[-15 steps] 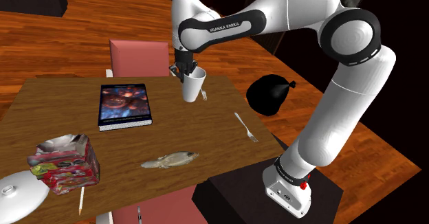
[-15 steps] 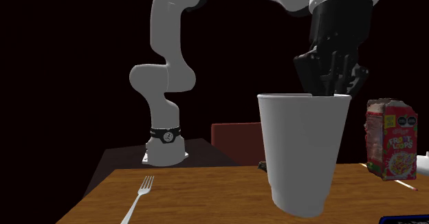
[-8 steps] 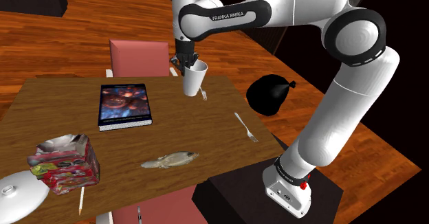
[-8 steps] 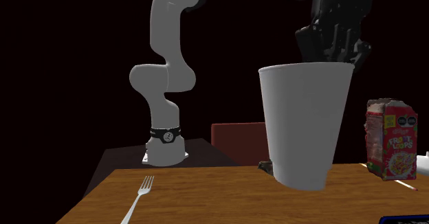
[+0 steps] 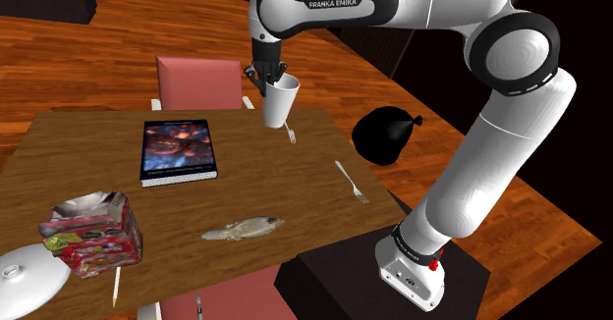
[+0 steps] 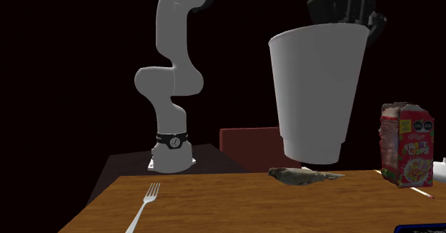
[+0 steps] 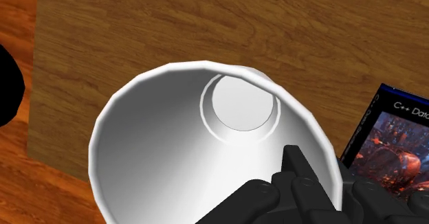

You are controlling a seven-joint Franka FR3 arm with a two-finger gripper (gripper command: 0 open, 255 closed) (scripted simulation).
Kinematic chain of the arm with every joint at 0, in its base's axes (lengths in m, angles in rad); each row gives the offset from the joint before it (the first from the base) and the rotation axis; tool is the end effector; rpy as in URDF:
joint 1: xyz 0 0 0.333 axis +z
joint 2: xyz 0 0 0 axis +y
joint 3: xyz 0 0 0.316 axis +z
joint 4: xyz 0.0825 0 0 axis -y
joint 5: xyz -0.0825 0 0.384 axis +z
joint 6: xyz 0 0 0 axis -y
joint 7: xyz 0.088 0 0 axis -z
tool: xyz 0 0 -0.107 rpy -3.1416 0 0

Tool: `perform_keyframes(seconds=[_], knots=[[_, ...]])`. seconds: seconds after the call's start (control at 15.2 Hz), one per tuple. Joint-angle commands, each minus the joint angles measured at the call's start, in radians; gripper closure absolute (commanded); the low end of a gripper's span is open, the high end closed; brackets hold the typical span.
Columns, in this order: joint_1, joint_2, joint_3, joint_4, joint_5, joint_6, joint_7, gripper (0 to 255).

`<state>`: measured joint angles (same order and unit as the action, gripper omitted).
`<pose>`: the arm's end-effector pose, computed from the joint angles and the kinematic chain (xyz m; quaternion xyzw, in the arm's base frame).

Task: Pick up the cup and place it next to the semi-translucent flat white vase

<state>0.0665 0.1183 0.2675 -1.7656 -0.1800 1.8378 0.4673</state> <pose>0.5665 0.1751 0.4895 0.9964 -0.0415 0.0086 0.0730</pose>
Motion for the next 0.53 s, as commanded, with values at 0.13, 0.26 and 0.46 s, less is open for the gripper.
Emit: perform_keyframes(seconds=[0.13, 0.26, 0.46], knots=[[0.001, -0.002, 0.001, 0.049, 0.003, -0.051, -0.007, 255], [0.002, -0.004, 0.001, 0.074, 0.004, -0.077, -0.011, 255], [0.015, 0.008, 0.012, 0.101, 0.001, -0.097, 0.01, 255]])
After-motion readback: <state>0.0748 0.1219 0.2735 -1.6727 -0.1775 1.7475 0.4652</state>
